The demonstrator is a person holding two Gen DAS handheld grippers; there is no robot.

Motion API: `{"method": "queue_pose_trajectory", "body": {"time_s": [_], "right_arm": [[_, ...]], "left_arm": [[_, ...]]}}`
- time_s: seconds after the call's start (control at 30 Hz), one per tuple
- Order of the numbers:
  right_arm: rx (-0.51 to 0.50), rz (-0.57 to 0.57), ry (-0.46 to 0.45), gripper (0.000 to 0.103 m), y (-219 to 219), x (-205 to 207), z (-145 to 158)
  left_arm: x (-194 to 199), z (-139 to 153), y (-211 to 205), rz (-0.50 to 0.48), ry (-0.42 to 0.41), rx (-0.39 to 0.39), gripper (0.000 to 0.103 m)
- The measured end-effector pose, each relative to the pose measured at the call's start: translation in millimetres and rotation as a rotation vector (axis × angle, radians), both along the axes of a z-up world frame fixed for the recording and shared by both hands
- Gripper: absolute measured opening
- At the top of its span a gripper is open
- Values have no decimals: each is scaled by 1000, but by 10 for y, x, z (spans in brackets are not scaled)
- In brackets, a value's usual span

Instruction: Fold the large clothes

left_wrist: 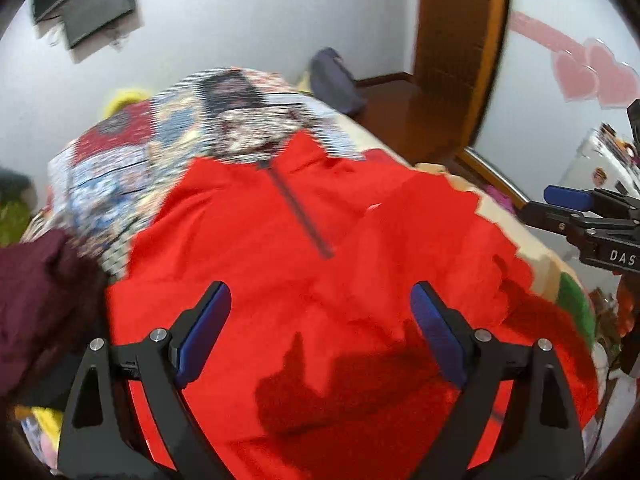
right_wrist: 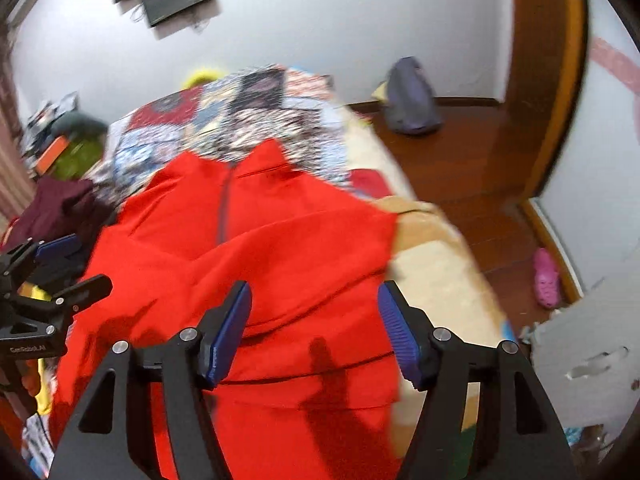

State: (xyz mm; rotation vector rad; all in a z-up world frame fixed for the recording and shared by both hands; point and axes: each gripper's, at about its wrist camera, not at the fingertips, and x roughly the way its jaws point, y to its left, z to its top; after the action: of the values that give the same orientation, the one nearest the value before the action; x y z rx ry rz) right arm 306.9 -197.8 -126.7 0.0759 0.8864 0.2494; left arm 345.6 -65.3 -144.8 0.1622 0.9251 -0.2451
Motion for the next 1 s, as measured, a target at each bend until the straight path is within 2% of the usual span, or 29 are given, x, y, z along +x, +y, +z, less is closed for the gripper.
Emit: {"method": "queue_pose_trajectory", "body": {"time_s": [0.13,0.3,0.43,0.57,0.63,0.67,0.73,0.77,0.8,0.9,1.0], "right_arm": [[-9,-50,14,62,-188,100,-111],[-13,-79,63,62,-338,167,-332],[-18,-85,106,62,-439,169,-503],[-26,-88,143,62,-483,169,-637],[-25,-86,156,62,-487,166,-682],[-24,-86,162,62,-487,160,-700],[-29,-83,169,62,-493,156,-722],[-32,-80,169,62,-487,146,-727],[-35,-77,171,62,-484,148,-733],[-53,-65,179,62,-452,144,-768],[-72,-55,192,62,-416,147,-828]], "left_arm": [[224,-158,-403,-73,56,3,91],[438,-497,-834,-148,146,28,91],[556,-750,-1054,-189,199,47,91],[644,-987,-1190,-206,269,32,91],[683,-1068,-1232,-206,281,24,82],[697,-1098,-1247,-210,288,19,73],[732,-1145,-1241,-218,307,-32,63],[750,-1147,-1226,-216,312,-57,51],[761,-1139,-1195,-207,312,-80,31],[782,-1073,-1080,-177,312,-133,4],[775,-906,-928,-145,273,-156,3]]}}
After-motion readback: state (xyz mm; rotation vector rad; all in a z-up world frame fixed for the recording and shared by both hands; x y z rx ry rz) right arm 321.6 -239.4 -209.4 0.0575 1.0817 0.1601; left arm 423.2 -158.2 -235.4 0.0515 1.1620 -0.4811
